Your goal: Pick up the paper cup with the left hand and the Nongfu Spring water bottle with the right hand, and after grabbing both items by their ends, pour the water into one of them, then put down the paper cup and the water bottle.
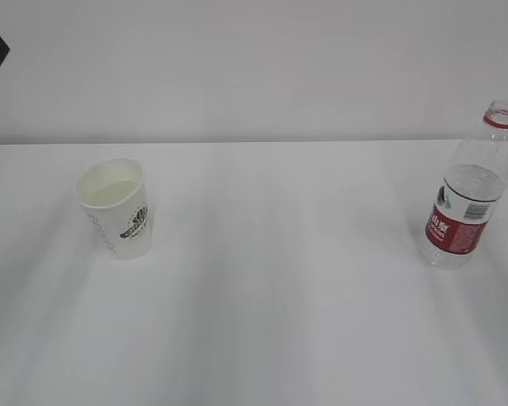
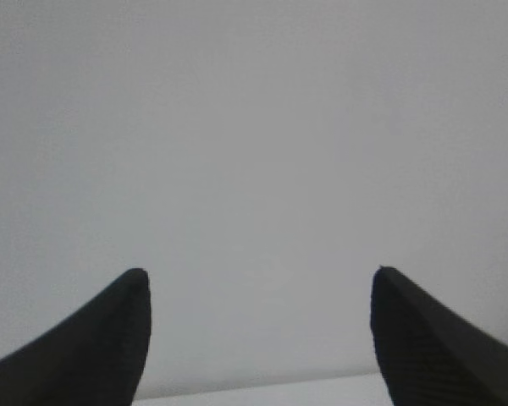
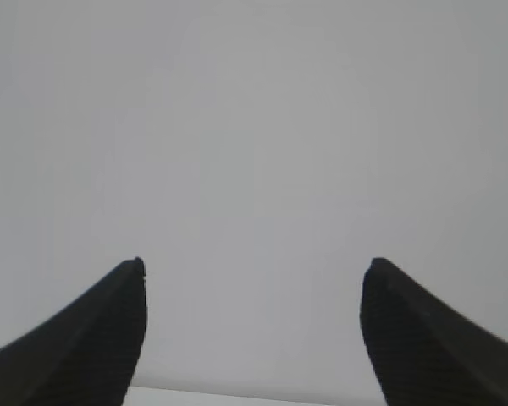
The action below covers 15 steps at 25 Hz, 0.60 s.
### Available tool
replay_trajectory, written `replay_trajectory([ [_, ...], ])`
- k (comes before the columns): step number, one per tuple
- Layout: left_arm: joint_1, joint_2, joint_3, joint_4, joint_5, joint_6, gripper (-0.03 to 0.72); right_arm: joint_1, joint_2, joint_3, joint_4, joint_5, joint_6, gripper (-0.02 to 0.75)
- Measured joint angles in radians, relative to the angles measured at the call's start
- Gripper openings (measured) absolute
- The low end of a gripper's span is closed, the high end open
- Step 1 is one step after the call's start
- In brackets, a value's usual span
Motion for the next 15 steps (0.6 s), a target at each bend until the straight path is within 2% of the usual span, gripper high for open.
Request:
replay_trajectory([
  [6,0.0,-0.137,-0.124,0.077,0.409,-0.002,0.591,0.0,-0.059,-0.036,0.0,0.127,0.0,0.593],
  [15,0.0,-0.317,-0.156,0.094,0.73,-0.002,0.59,0.0,-0.109,-0.054,-0.003,0.316,0.0,0.593],
])
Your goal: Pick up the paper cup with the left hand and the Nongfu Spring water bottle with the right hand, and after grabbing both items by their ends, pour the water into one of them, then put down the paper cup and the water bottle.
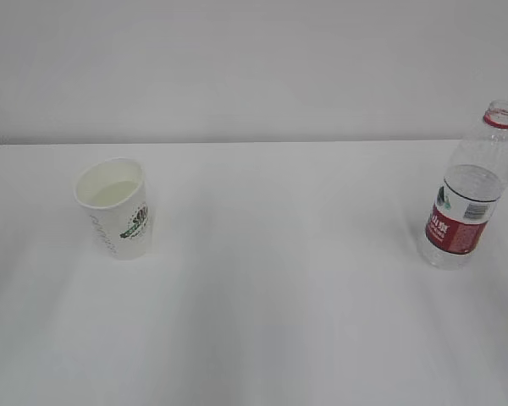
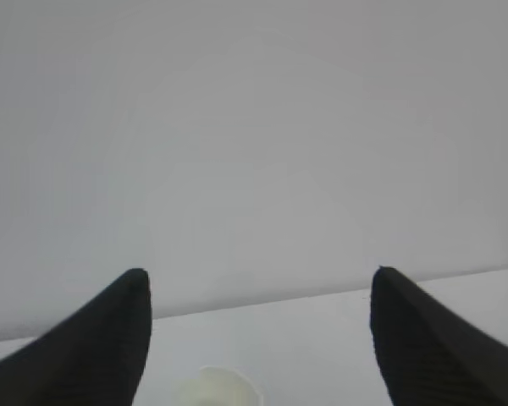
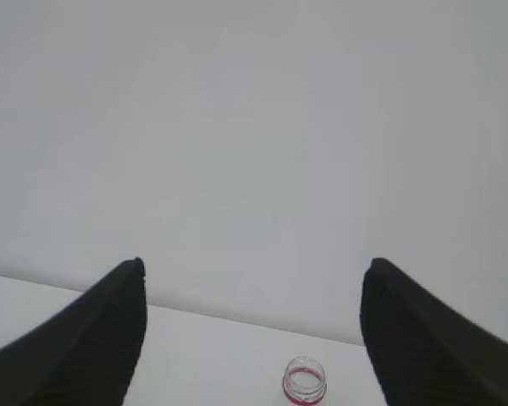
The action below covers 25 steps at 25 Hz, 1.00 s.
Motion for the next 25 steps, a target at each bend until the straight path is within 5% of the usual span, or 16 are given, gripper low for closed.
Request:
replay_trajectory([
  [25,0.0,-0.341,0.0,-0.005,0.489,0.0,0.536,0.0,-0.044,-0.064,-0.009,0.096,0.096,0.593],
])
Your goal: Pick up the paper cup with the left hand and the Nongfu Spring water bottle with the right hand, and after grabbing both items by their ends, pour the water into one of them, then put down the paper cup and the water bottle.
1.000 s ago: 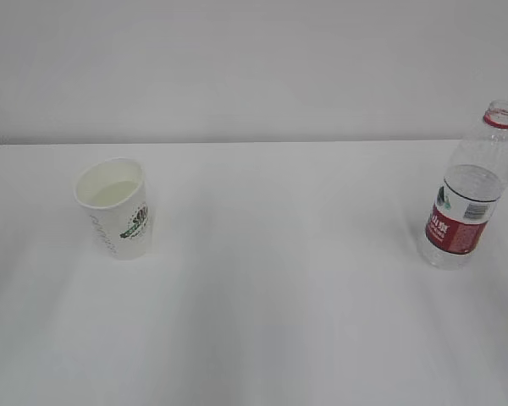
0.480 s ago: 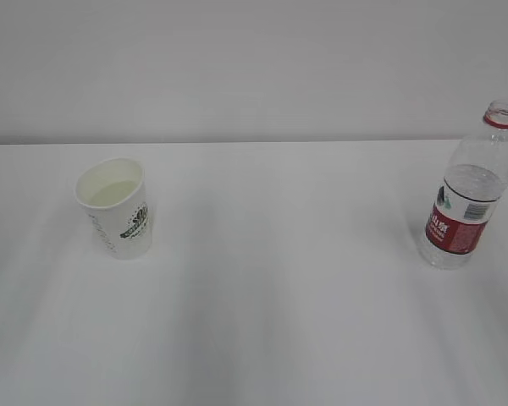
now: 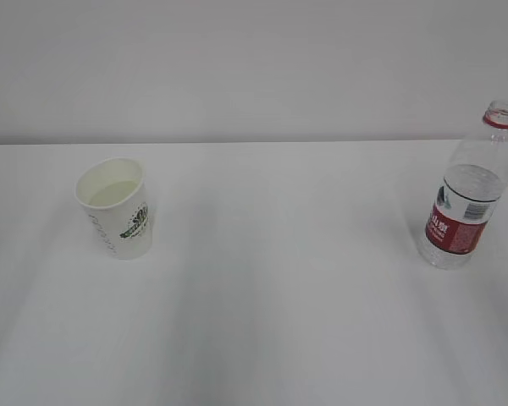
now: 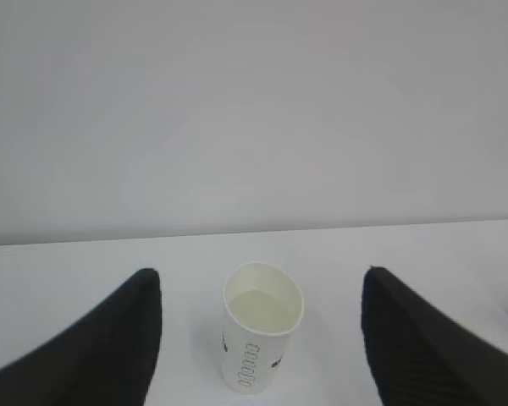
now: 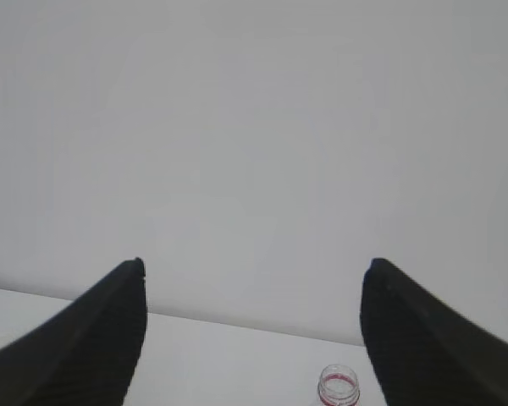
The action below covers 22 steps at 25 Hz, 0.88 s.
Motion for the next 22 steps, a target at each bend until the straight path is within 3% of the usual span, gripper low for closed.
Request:
replay_trajectory([
  [10,0.0,-0.032,0.0,-0.011,0.028,0.0,0.532,0.0,-0.003,0.0,-0.054,0.054,0.117,0.593],
  [22,0.0,-0.032,-0.004,-0.05,0.036,0.0,0.528,0.0,-0.039,0.0,-0.357,0.243,0.388,0.593],
])
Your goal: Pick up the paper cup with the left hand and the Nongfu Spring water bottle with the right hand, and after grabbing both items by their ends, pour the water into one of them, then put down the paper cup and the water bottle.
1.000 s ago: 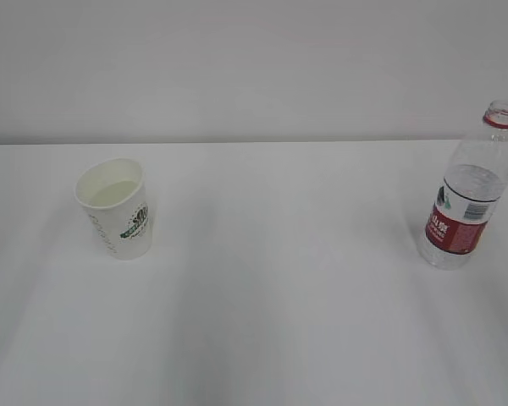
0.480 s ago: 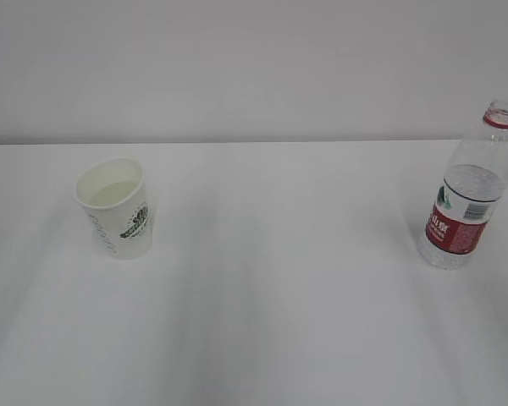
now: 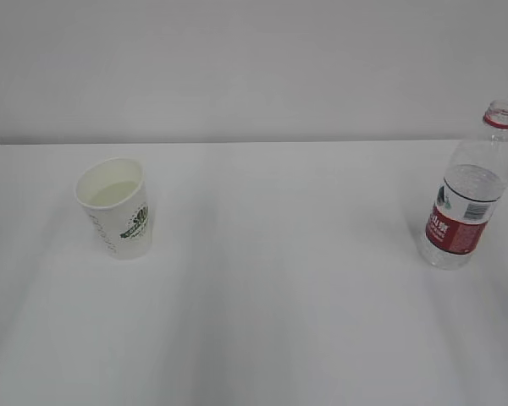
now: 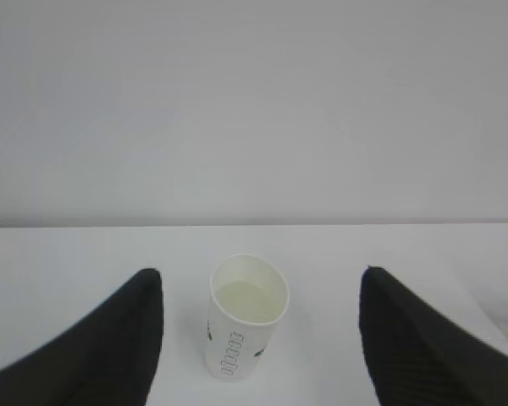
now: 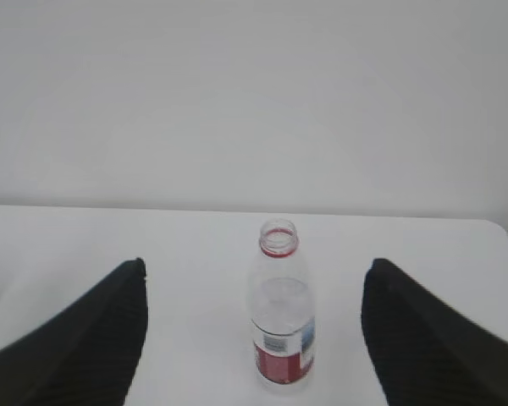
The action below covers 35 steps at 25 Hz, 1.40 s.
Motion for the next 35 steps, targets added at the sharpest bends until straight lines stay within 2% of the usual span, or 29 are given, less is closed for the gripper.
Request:
replay_trajectory([
  [7,0.0,0.0,-0.104,-0.009,0.215,0.013,0.526,0.0,-0.065,0.0,-0.171,0.162,0.071,0.593],
  [13,0.0,-0.002,-0.167,-0.008,0.388,0.06,0.522,0.0,-0.11,0.0,-0.237,0.281,0.083,0.593],
  [17,0.0,-0.002,-0.196,-0.006,0.455,0.063,0.517,0.0,-0.155,-0.005,-0.276,0.412,0.085,0.592],
  [27,0.0,-0.024,-0.258,-0.039,0.769,0.09,0.495,0.0,-0.372,-0.01,-0.303,0.606,0.087,0.59],
  [35,0.0,-0.157,-0.259,-0.088,0.859,0.138,0.494,0.0,-0.467,-0.012,-0.303,0.655,0.087,0.59],
])
